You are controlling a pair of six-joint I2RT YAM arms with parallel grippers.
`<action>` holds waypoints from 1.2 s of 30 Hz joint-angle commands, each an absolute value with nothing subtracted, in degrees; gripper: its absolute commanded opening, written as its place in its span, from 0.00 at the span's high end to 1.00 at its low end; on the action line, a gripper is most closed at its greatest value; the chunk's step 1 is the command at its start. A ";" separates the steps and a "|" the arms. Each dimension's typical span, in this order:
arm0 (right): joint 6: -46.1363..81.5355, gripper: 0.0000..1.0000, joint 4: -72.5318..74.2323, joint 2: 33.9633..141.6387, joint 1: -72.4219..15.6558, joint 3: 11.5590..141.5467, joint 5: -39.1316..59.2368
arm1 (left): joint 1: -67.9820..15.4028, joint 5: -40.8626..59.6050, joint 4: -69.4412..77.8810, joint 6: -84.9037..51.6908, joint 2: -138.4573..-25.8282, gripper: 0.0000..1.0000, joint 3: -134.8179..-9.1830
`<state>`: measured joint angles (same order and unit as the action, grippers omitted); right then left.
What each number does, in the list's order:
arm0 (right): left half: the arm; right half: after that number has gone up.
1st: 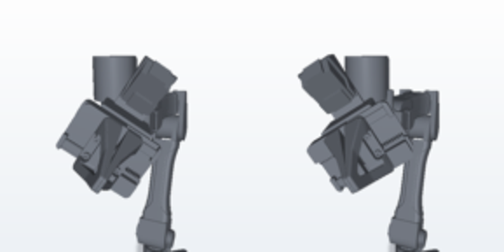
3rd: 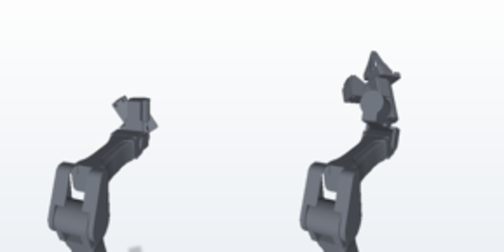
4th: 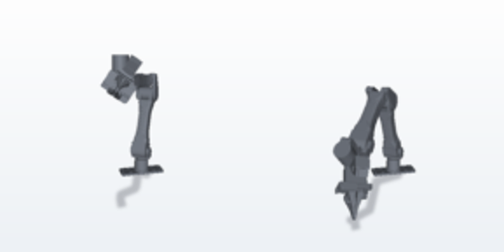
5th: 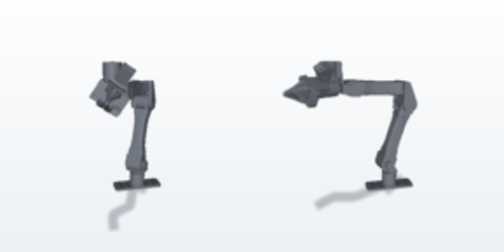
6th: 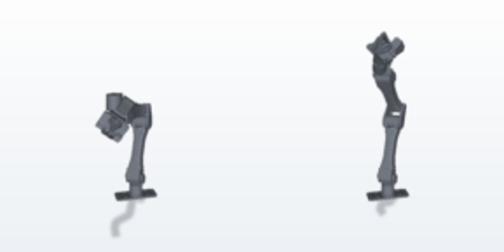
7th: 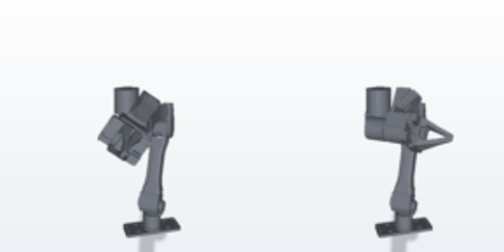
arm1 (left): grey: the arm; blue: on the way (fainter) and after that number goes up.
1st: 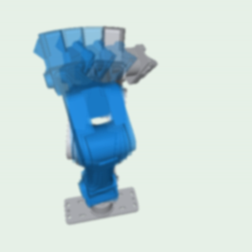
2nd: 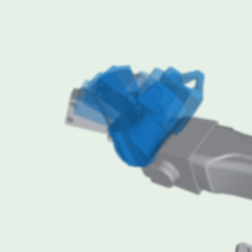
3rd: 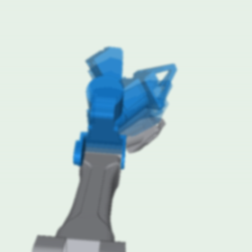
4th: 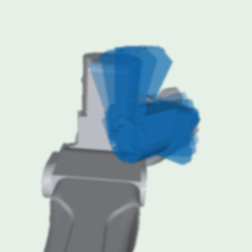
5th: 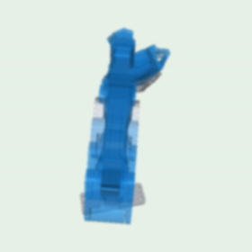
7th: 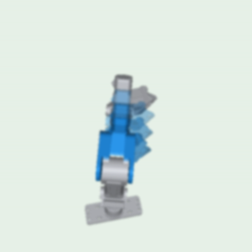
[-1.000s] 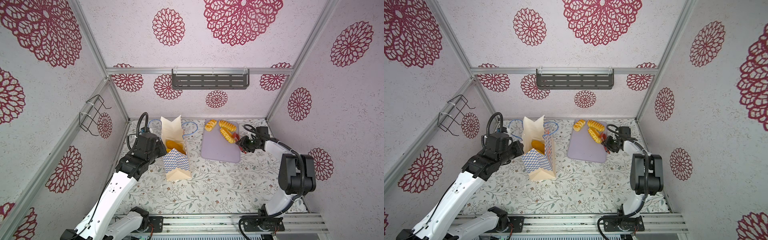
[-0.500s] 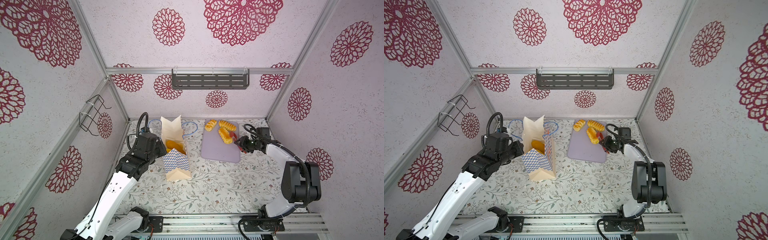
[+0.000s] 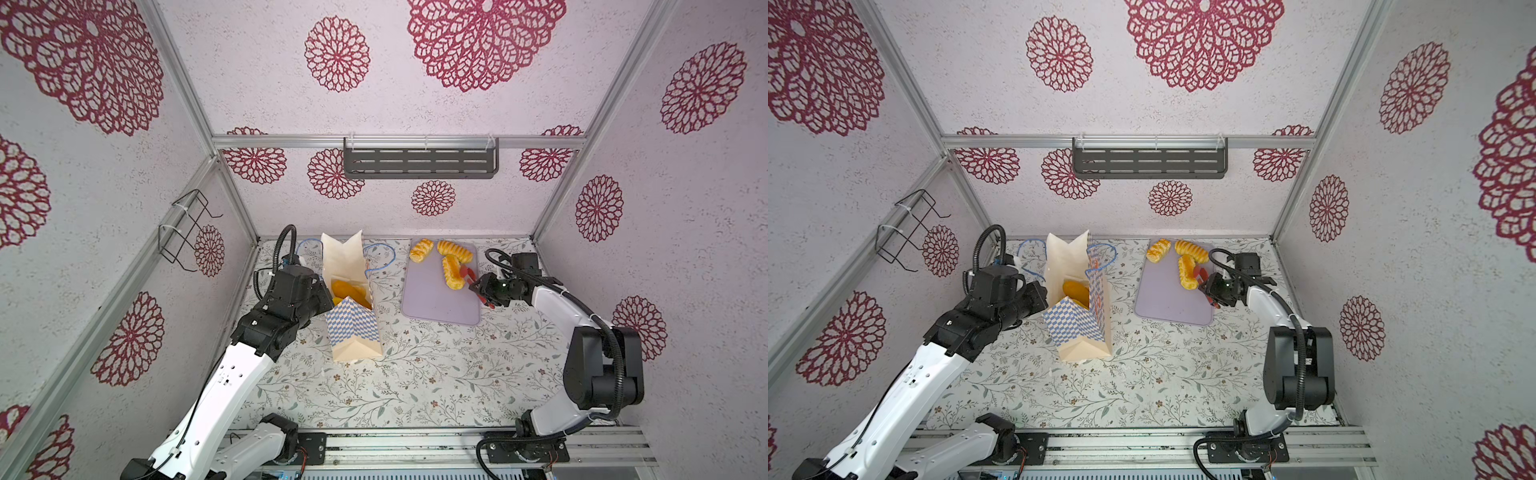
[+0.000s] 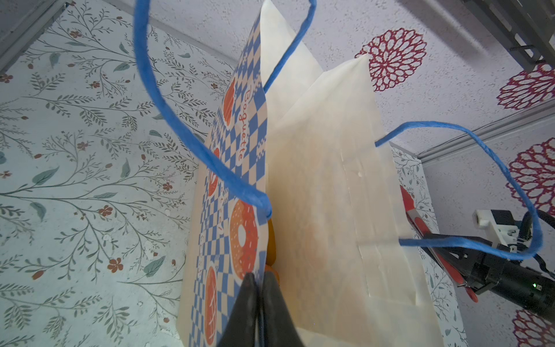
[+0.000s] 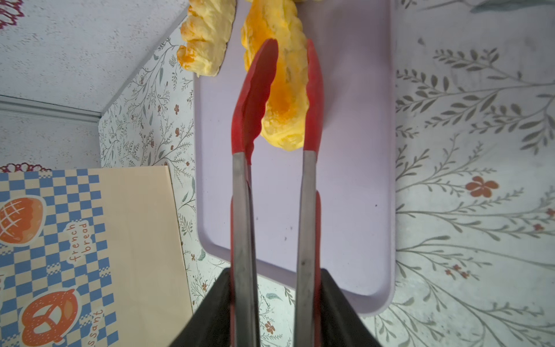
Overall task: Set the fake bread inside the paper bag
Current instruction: 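Lower the tongs around the ridged yellow pastry and squeeze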
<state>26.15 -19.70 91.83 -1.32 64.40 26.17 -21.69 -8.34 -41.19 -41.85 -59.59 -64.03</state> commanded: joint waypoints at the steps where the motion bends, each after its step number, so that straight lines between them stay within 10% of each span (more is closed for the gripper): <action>1: 23.81 0.54 -19.78 89.91 -1.23 66.79 25.50 | -21.28 -8.38 -40.22 -42.08 -58.78 0.90 -64.56; 36: 23.99 0.44 -17.41 94.31 -0.95 64.83 29.70 | -21.33 -8.90 -40.96 -42.08 -59.08 0.90 -64.95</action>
